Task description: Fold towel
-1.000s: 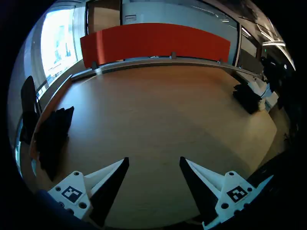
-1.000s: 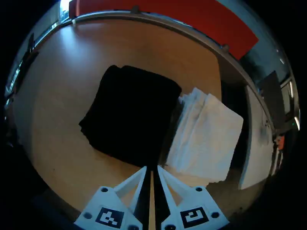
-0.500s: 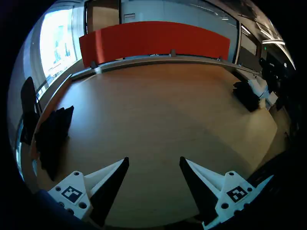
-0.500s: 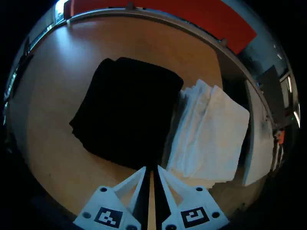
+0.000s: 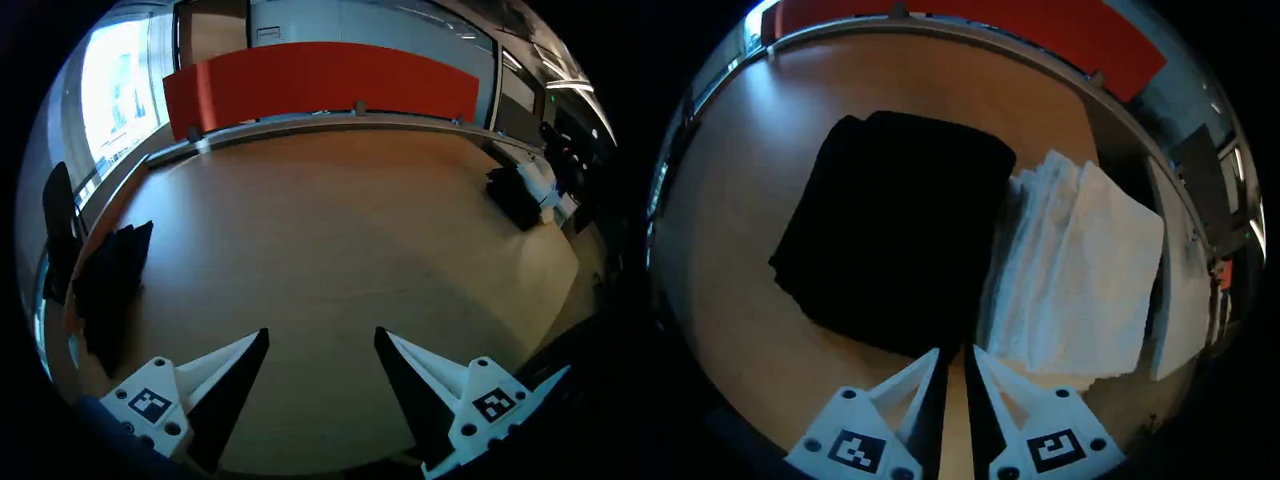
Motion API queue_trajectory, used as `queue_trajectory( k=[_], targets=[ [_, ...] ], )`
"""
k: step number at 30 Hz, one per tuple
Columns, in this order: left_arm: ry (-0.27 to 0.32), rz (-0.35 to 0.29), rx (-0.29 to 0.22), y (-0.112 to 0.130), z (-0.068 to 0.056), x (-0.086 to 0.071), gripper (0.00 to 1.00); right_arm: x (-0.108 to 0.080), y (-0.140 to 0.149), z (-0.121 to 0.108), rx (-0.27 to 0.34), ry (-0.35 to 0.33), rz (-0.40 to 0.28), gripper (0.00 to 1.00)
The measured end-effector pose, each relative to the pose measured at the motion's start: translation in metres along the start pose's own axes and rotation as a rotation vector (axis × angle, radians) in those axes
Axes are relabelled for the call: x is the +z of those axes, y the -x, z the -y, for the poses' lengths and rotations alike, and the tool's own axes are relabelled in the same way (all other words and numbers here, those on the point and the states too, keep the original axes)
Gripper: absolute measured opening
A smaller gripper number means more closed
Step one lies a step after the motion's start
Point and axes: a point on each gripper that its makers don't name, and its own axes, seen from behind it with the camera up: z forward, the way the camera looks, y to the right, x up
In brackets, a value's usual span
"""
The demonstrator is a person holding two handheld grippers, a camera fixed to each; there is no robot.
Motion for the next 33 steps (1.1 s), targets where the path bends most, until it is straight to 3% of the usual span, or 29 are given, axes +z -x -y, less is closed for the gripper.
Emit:
queue_trajectory(
  k=[10,21,33],
  targets=[
    [0.010,-0.002,0.001,-0.001,-0.004,0.002,0.98,-0.011,-0.006,0.011,-0.003,-0.024,-0.058,0.65],
    [0.014,-0.009,-0.003,-0.001,-0.003,0.000,0.98,-0.022,-0.023,0.032,-0.014,-0.065,-0.120,0.68],
    [0.009,-0.019,-0.019,0.000,-0.001,-0.002,0.98,-0.028,-0.058,0.088,-0.048,-0.168,-0.188,0.69]
  ],
)
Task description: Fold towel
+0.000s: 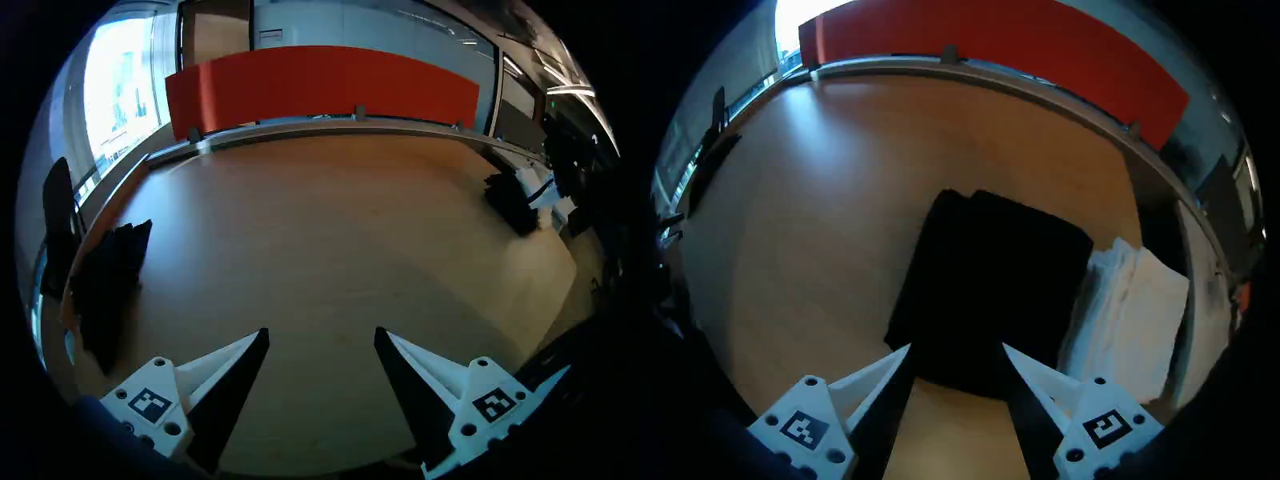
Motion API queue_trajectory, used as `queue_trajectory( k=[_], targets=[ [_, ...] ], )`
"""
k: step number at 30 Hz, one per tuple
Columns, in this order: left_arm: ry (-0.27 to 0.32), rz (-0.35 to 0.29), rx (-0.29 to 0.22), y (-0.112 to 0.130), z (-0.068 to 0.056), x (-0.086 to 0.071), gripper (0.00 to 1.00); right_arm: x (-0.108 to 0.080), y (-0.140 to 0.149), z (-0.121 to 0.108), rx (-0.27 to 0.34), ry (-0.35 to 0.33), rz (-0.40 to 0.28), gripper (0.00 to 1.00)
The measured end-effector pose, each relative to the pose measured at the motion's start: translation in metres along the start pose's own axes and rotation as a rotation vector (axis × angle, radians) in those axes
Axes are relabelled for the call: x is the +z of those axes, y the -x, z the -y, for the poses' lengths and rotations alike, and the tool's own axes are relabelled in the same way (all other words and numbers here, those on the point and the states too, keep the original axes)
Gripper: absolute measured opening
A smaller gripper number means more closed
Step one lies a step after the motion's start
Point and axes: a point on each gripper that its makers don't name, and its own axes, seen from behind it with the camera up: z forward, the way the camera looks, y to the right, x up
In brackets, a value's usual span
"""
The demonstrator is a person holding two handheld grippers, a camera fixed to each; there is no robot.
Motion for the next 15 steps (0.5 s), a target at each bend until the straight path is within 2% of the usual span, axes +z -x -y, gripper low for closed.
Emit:
queue_trajectory(
  k=[5,10,13,15],
  targets=[
    [-0.004,-0.001,-0.009,0.002,0.003,-0.001,0.98,0.005,-0.013,0.020,-0.019,-0.038,-0.013,0.68],
    [-0.008,-0.002,-0.011,0.002,0.005,-0.002,0.98,0.010,-0.015,0.029,-0.035,-0.050,-0.005,0.66],
    [-0.010,-0.001,-0.013,0.003,0.006,-0.002,0.98,0.012,-0.015,0.031,-0.038,-0.053,-0.002,0.61],
    [-0.010,0.000,-0.015,0.003,0.007,-0.002,0.98,0.012,-0.014,0.032,-0.039,-0.054,0.001,0.55]
  ],
)
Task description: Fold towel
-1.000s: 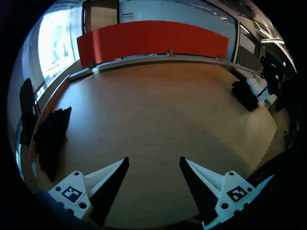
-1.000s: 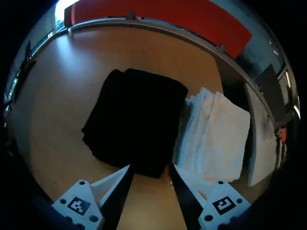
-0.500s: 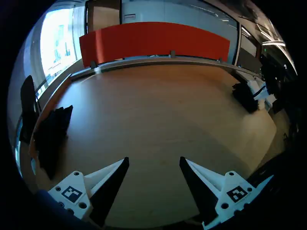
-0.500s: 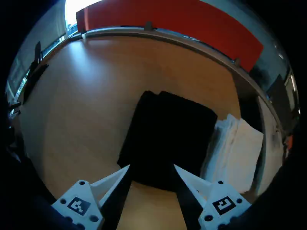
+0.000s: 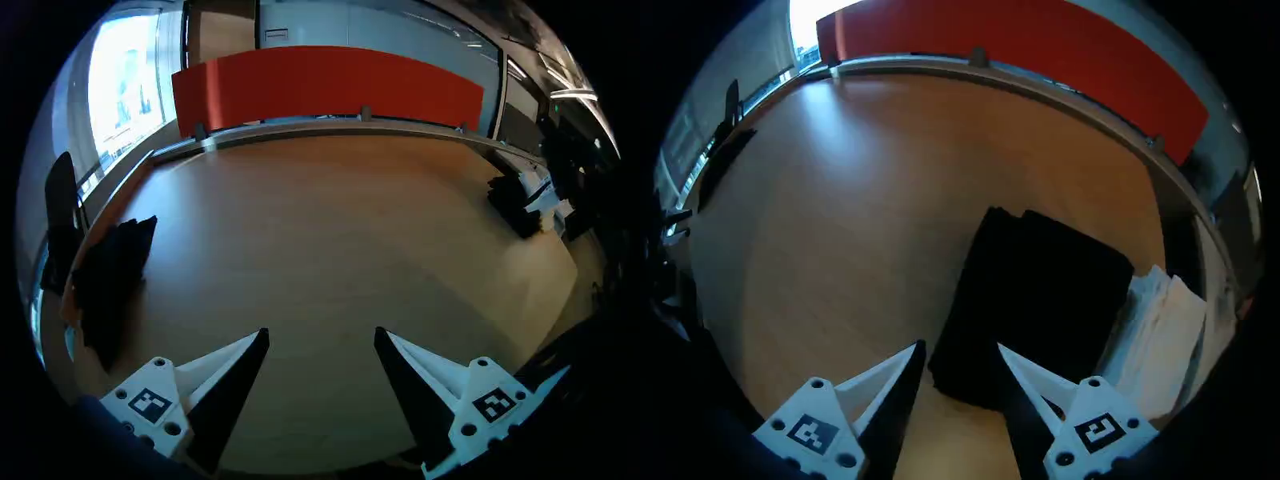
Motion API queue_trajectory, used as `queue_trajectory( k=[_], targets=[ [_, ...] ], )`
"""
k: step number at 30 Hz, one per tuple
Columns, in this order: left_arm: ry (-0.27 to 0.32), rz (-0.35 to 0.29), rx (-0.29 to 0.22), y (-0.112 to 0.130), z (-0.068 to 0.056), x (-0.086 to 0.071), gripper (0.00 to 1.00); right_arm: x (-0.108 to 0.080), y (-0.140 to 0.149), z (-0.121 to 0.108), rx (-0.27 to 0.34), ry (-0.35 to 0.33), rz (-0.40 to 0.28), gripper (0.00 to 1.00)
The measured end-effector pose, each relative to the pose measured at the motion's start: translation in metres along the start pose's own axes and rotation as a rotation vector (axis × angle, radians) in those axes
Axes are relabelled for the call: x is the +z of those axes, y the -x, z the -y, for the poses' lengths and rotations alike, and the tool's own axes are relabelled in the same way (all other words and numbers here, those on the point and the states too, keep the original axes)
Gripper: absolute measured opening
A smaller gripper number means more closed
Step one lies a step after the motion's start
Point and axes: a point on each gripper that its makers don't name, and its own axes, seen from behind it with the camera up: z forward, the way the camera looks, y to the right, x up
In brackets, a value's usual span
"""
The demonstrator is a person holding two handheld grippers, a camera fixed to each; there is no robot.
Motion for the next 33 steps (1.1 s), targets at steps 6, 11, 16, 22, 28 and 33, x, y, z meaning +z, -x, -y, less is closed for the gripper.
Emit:
queue_trajectory(
  k=[6,11,16,22,28,33],
  targets=[
    [-0.002,-0.001,0.003,-0.001,0.001,0.000,0.98,0.002,0.001,0.001,-0.003,-0.001,0.004,0.29],
    [0.000,0.002,0.000,0.001,0.001,0.001,0.98,0.002,0.002,0.001,-0.006,-0.005,0.005,0.14],
    [0.000,0.003,0.000,0.002,0.000,0.002,0.98,0.000,0.004,0.003,-0.016,-0.018,0.012,0.12],
    [0.001,0.003,-0.001,0.001,0.000,0.002,0.98,-0.003,0.008,0.006,-0.023,-0.041,0.024,0.12],
    [0.003,0.004,-0.001,0.001,-0.001,0.003,0.98,-0.005,0.014,0.008,-0.030,-0.056,0.041,0.12],
    [0.004,0.004,0.001,0.001,-0.001,0.004,0.98,-0.005,0.013,0.007,-0.029,-0.052,0.036,0.13]
  ],
)
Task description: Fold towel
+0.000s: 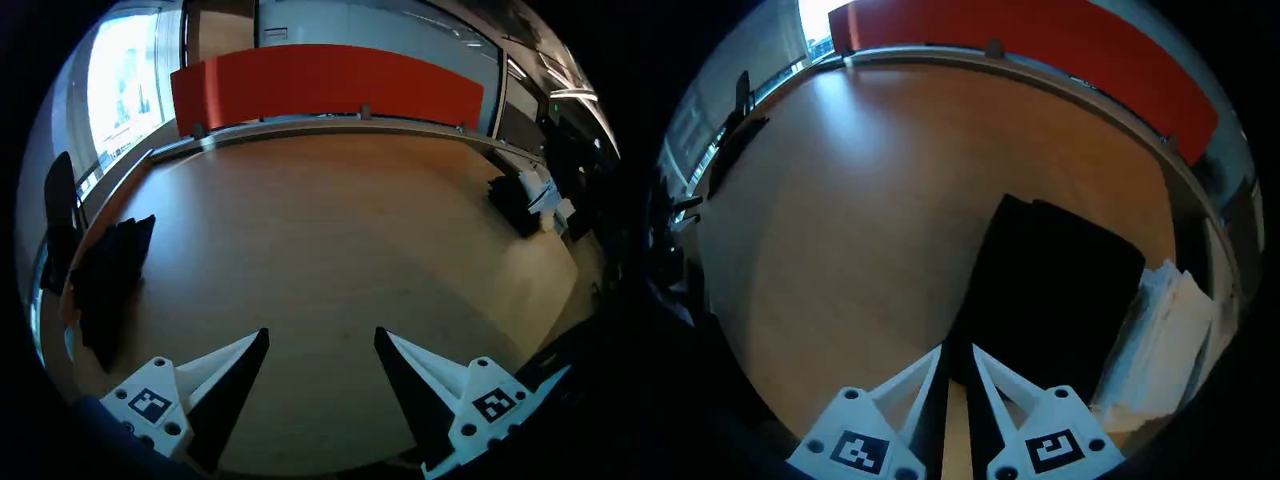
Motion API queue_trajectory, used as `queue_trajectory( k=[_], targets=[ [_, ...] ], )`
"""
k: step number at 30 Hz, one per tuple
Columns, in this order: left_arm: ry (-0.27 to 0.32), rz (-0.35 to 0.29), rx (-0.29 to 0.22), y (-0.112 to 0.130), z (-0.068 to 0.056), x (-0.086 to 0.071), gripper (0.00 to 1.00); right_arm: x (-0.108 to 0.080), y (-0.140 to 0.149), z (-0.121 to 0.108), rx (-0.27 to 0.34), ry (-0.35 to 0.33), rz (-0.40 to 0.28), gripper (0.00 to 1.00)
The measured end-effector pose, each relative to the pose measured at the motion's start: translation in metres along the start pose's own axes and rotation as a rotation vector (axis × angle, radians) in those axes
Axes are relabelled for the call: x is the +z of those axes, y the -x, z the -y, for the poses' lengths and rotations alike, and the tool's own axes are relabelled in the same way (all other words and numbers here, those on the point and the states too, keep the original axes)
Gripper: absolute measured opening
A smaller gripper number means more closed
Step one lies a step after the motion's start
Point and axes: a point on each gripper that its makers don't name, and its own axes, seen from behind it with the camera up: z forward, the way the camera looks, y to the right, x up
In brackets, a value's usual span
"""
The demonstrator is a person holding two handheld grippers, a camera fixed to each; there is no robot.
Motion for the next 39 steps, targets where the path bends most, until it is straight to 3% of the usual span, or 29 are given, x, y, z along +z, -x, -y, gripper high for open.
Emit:
queue_trajectory(
  k=[1,13,25,39],
  targets=[
    [-0.001,0.000,-0.001,0.000,0.000,0.000,0.98,0.000,0.000,0.000,0.001,0.002,-0.003,0.14],
    [-0.006,-0.003,-0.011,-0.002,0.002,0.002,0.98,-0.005,-0.011,0.005,0.038,0.019,-0.070,0.93],
    [-0.005,-0.009,-0.023,-0.005,0.004,0.003,0.98,-0.013,-0.019,-0.002,0.085,0.073,-0.118,0.95],
    [-0.004,-0.027,-0.040,-0.013,0.008,0.004,0.98,-0.041,-0.059,-0.021,0.250,0.194,-0.347,0.95]
  ],
)
